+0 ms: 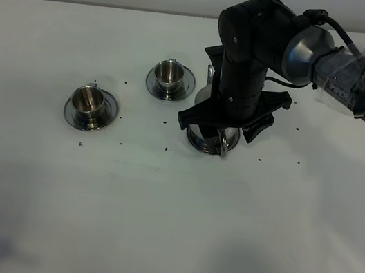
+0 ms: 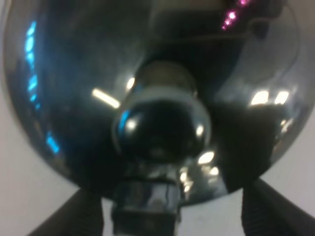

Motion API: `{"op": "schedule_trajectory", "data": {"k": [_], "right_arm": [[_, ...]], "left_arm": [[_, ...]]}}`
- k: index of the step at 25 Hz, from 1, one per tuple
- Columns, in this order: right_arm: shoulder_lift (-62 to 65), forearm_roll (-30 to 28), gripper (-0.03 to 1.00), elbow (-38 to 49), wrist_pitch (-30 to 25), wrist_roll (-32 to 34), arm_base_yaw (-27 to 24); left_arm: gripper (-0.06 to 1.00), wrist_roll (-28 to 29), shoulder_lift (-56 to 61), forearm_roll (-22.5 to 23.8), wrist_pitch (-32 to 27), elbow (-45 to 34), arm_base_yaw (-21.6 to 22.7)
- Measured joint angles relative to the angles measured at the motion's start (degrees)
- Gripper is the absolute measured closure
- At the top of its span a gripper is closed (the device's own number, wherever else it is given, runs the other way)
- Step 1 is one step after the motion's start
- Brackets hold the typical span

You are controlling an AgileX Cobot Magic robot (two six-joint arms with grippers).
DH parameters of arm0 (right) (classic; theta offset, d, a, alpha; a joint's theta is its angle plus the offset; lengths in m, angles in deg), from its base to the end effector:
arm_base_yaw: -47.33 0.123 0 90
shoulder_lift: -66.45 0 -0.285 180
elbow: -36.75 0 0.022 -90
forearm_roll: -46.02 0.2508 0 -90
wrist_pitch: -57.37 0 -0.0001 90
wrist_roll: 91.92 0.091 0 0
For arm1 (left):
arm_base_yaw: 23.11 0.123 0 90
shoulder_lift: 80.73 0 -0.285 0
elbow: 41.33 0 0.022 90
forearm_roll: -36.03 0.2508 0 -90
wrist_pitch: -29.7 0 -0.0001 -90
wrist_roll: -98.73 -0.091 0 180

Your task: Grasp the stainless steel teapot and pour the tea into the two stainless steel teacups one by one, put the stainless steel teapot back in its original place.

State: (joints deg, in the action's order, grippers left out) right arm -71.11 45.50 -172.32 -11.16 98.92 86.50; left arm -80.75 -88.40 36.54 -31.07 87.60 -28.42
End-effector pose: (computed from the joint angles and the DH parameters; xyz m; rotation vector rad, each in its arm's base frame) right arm 0.3569 0.2898 0.1658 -0.7610 2.9956 0.0220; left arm -0.0003 0.0007 0.2651 0.0870 2.0844 -0.0511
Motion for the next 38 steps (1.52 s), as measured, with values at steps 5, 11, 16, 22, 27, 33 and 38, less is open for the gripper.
{"op": "schedule_trajectory", "data": {"k": [5,11,16,22,27,33,38], "right_arm": [[-0.15,-0.30,0.38,0.00,1.27,0.05,0.00],[-1.71,-0.50,0.38,0.00,1.56,0.26,0.00],[-1.71,-1.24,0.38,0.00,1.69,0.69,0.00],[-1.71,-1.44,0.46,0.00,1.47,1.11,0.00],[-1.71,-1.44,0.58,0.00,1.08,1.11,0.00],[-1.71,-1.44,0.75,0.00,1.08,1.11,0.00],[-1.71,-1.44,0.77,0.00,0.76,1.11,0.00]], "left_arm": [[0.55,0.00,0.00,0.00,0.00,0.00,0.00],[0.55,0.00,0.00,0.00,0.00,0.00,0.00],[0.55,0.00,0.00,0.00,0.00,0.00,0.00],[0.55,0.00,0.00,0.00,0.00,0.00,0.00],[0.55,0.00,0.00,0.00,0.00,0.00,0.00],[0.55,0.00,0.00,0.00,0.00,0.00,0.00],[0.55,0.00,0.00,0.00,0.00,0.00,0.00]]}}
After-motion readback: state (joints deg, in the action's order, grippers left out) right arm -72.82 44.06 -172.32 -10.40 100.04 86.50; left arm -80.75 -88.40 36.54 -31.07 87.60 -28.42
